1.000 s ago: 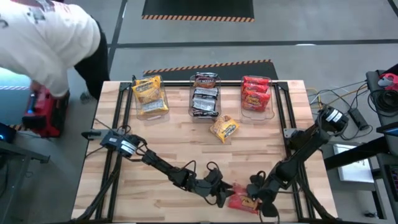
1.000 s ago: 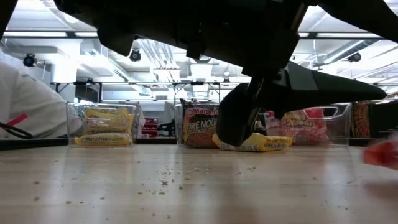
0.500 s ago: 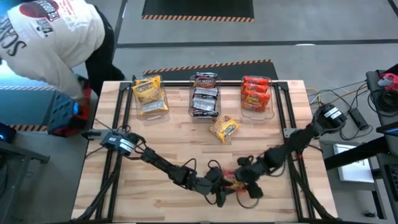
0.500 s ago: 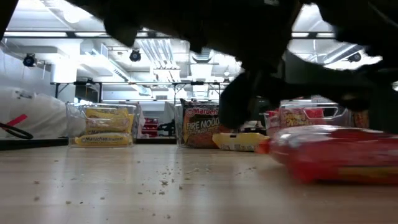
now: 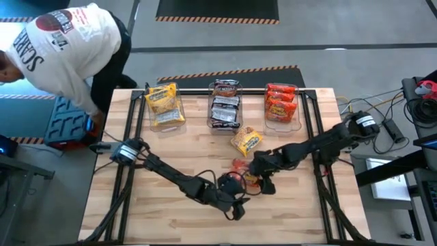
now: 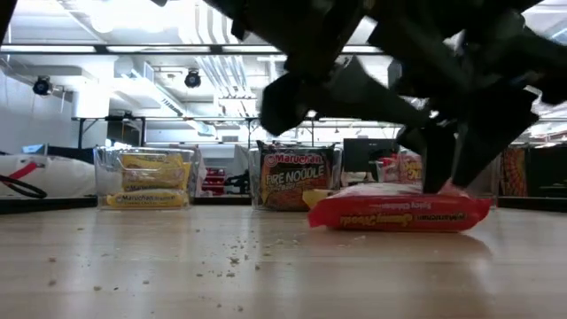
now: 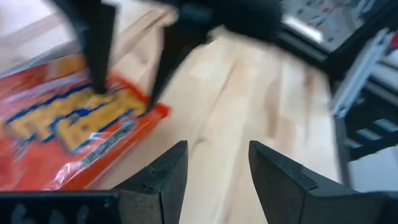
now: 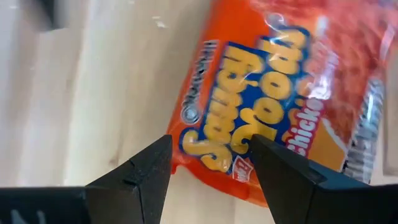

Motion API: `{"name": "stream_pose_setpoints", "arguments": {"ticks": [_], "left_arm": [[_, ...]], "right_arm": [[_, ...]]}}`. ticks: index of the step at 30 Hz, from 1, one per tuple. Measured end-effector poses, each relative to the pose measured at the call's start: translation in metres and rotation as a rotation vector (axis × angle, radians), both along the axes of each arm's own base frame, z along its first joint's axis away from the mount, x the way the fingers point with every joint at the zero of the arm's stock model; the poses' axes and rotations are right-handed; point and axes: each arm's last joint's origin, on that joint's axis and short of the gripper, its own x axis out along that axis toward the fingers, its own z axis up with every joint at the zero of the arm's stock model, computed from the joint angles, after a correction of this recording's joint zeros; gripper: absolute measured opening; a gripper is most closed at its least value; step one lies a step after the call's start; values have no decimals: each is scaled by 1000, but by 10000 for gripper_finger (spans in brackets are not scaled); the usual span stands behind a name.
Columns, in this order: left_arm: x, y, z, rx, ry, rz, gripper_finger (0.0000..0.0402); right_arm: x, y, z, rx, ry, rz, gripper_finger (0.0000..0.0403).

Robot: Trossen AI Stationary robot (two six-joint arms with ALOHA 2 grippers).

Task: Sort Maruchan noodles
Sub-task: Put the orange instant noodle pack into the right transparent bin

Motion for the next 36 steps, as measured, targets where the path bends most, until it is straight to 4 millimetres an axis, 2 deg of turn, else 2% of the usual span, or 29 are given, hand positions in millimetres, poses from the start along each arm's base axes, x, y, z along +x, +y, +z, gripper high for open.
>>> {"name": "stream_pose_setpoints", "arguments": {"ticks": [6,10,12,16,25,31,36], "left_arm": [[-5,10,-8,28,114,59,152],[-5,18,-7,38,141,78,152],[-4,22,-6,39,143,87,152],[-4,30,-9,58,187,104,152],[-9,41,-2,100,231,141,152],[-20,47,6,149,313,159,152],[-32,67,17,215,426,197,152]], "right_arm": [[-10,6,32,48,-96,20,208],[-15,5,39,75,-104,-27,208],[-15,5,36,68,-97,-36,208],[-15,3,17,-4,-39,-81,208],[-15,3,-9,-28,49,-105,208],[-17,2,-12,-45,53,-124,207],[-17,1,-12,-46,60,-129,207]]}}
